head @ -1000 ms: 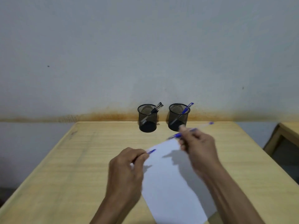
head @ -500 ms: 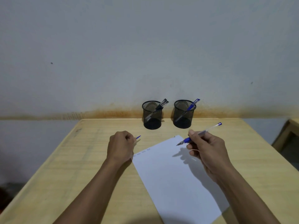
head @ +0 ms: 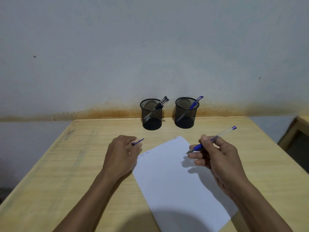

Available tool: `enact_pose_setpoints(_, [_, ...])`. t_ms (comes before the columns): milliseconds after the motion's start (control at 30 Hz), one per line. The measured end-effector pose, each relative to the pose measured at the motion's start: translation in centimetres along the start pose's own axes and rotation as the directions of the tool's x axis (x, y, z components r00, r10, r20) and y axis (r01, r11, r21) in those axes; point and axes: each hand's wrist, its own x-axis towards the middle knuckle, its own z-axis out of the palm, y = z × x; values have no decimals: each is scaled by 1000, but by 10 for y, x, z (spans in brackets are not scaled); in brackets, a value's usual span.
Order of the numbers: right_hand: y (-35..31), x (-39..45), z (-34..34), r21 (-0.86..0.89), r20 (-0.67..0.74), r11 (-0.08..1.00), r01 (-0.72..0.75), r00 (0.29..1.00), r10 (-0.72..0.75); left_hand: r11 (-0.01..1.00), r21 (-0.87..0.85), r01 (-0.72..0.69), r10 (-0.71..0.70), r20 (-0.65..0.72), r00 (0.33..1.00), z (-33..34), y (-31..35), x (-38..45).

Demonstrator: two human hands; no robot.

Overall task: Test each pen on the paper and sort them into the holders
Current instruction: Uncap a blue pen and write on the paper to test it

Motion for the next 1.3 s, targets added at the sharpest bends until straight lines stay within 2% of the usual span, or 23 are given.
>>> enact_pose_setpoints(100, [0, 3, 10, 19, 16, 1000, -7, 1000, 6, 989, 56, -135, 128, 112, 985, -2, -9, -20])
enact_pose_setpoints(200, [2, 4, 26, -78, 54, 996, 40, 998, -36, 965, 140, -223, 199, 165, 966, 1, -17, -25])
enact_pose_setpoints(400, [18, 19, 60, -277, 147, 958, 77, 988, -37, 955, 142, -260, 240, 145, 960, 4, -20, -27])
enact_pose_setpoints(533, [29, 39, 73, -440, 246, 885, 151, 968, -43, 953, 146, -267, 245, 151, 958, 4, -23, -25])
enact_pose_setpoints(667, [39, 54, 83, -507, 285, 839, 196, 957, -51, 954, 126, -271, 248, 173, 953, 6, -29, -24])
enact_pose_setpoints(900, [61, 70, 81, -412, 345, 888, 205, 937, -57, 966, 135, -220, 197, 165, 966, 17, -37, -21])
enact_pose_setpoints(1067, [68, 74, 81, -372, 392, 904, 213, 918, -55, 941, 155, -301, 283, 132, 950, 21, -42, -22])
enact_pose_setpoints(1300, [72, 76, 85, -334, 386, 922, 196, 921, -56, 950, 140, -278, 256, 157, 954, 20, -38, -18])
